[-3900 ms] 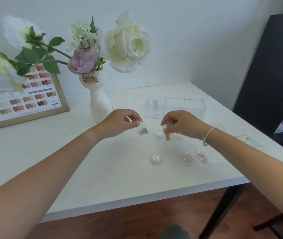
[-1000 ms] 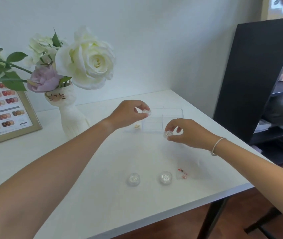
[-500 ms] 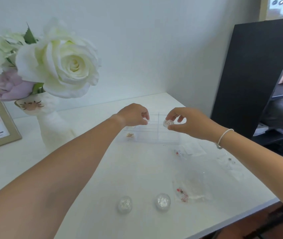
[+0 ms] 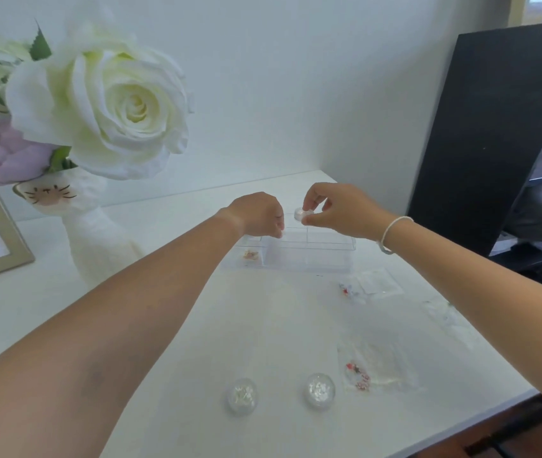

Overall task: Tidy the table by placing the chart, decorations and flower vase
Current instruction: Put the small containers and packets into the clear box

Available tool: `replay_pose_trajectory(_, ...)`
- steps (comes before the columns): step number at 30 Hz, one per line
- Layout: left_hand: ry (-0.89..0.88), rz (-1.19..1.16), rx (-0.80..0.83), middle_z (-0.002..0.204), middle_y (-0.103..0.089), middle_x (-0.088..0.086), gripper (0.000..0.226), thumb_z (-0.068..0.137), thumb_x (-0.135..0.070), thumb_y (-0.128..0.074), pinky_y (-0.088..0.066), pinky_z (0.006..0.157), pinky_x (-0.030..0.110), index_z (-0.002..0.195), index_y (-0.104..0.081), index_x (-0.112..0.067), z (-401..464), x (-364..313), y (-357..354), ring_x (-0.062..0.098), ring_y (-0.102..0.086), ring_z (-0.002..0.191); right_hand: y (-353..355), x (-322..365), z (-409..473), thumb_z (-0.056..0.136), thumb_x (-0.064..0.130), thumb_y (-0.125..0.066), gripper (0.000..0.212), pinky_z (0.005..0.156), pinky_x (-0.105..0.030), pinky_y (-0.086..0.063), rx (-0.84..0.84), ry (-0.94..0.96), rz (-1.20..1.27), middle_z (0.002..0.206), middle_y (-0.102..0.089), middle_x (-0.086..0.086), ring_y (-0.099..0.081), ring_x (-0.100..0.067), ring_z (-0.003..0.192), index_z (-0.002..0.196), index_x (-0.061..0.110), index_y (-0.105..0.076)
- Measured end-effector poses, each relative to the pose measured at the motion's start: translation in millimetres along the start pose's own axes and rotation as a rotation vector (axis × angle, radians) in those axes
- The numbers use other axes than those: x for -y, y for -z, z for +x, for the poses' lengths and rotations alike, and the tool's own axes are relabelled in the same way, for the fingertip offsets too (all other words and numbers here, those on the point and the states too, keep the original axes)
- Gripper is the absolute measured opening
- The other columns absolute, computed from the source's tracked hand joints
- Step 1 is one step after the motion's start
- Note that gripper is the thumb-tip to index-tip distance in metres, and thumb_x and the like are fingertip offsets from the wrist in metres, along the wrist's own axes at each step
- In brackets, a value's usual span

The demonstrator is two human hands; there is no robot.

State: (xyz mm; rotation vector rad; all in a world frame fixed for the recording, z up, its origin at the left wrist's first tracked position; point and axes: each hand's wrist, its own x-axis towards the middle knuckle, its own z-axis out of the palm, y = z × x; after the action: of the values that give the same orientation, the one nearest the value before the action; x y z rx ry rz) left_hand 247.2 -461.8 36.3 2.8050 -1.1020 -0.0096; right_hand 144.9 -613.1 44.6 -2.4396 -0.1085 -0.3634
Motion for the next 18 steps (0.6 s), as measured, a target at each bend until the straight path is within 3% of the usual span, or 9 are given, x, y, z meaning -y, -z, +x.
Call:
replay_pose_trajectory(2, -0.007, -0.005, -0.015, 0.111, -0.062, -0.003, 0.022, 0.084, -0.027, -0.061, -0.040, 0.072, 0.025, 0.102, -0.070, -0.019, -4, 3, 2, 0.012, -0.055, 0.087, -4, 0, 9, 0.077, 0.033, -0.068, 0.015, 0.053, -0.006, -0.037, 0.007, -0.016, -0.038, 0.083, -0.057, 0.015, -0.050, -0.002, 0.067, 0.073, 0.027, -0.055)
replay_pose_trajectory(5, -0.033, -0.075, -0.058, 0.117, -0.061, -0.002, 0.020, 0.087, -0.026, -0.058, -0.042, 0.085, 0.028, 0.103, -0.069, -0.020, -13, 10, 5, 0.015, -0.054, 0.100, -11, 0, 20, 0.077, 0.024, -0.068, 0.011, 0.072, -0.025, -0.046, 0.038, -0.047, -0.115, 0.097, -0.063, 0.000, -0.057, -0.015, 0.084, 0.081, 0.018, -0.059)
replay_pose_trajectory(8, -0.062, -0.207, -0.147, 0.115, -0.063, -0.005, 0.018, 0.087, -0.023, -0.058, -0.041, 0.080, 0.023, 0.101, -0.069, -0.021, -28, 19, 8, 0.004, -0.053, 0.083, -17, 0, 26, 0.077, 0.020, -0.067, 0.015, 0.088, -0.037, -0.047, 0.065, -0.074, -0.184, 0.104, -0.063, -0.005, -0.057, -0.023, 0.098, 0.088, 0.011, -0.062)
replay_pose_trajectory(11, -0.083, -0.298, -0.218, 0.108, -0.060, -0.011, 0.016, 0.087, -0.023, -0.058, -0.035, 0.068, 0.010, 0.098, -0.069, -0.026, -49, 23, 10, -0.005, -0.049, 0.074, -24, 0, 33, 0.077, 0.019, -0.066, 0.018, 0.085, -0.035, -0.046, 0.110, -0.100, -0.256, 0.096, -0.060, -0.003, -0.055, -0.022, 0.093, 0.091, 0.009, -0.063)
replay_pose_trajectory(15, -0.124, -0.349, -0.198, 0.101, -0.063, -0.013, 0.012, 0.085, -0.026, -0.061, -0.039, 0.067, 0.012, 0.091, -0.068, -0.033, -91, 23, 9, 0.010, -0.054, 0.077, -30, 2, 40, 0.075, 0.020, -0.067, 0.011, 0.079, -0.033, -0.044, 0.165, -0.141, -0.363, 0.089, -0.057, 0.002, -0.053, -0.020, 0.087, 0.082, 0.016, -0.061)
replay_pose_trajectory(18, -0.157, -0.382, -0.156, 0.097, -0.064, -0.014, 0.013, 0.084, -0.024, -0.063, -0.037, 0.064, 0.007, 0.092, -0.070, -0.033, -121, 20, 5, 0.011, -0.054, 0.079, -32, 5, 43, 0.074, 0.022, -0.067, 0.011, 0.074, -0.030, -0.040, 0.185, -0.161, -0.465, 0.094, -0.064, -0.001, -0.059, -0.023, 0.092, 0.084, 0.017, -0.063)
